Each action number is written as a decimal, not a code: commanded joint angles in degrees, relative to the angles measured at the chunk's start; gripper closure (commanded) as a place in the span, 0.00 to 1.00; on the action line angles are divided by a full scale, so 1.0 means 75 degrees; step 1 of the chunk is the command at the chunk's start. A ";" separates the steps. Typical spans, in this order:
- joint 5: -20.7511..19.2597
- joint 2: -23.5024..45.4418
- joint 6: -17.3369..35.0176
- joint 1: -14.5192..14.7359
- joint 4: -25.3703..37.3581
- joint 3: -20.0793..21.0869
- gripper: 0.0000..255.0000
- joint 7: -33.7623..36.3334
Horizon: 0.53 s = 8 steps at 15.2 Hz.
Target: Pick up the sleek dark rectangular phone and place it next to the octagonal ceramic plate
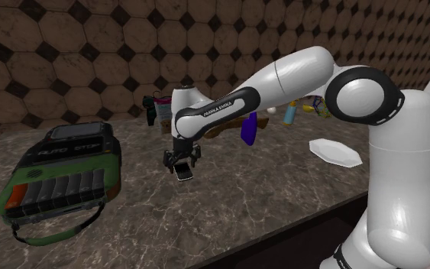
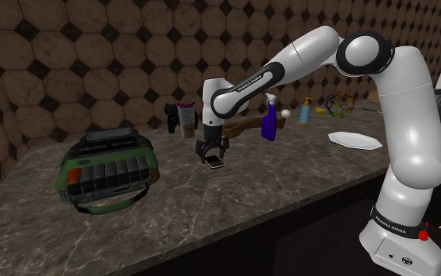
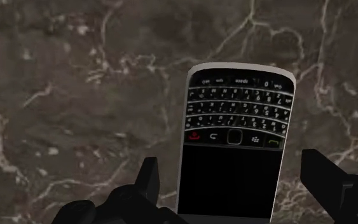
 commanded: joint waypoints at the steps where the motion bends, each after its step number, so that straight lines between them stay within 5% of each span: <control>1: -0.0003 0.0007 0.0019 0.0003 -0.0009 -0.0001 0.00 0.0004; 5: -0.0003 0.0006 0.0017 0.0003 -0.0008 -0.0001 0.00 0.0004; 6: -0.0003 0.0006 0.0017 0.0003 -0.0008 -0.0001 1.00 0.0004; 8: -0.0003 0.0005 0.0020 0.0001 -0.0012 -0.0001 1.00 0.0003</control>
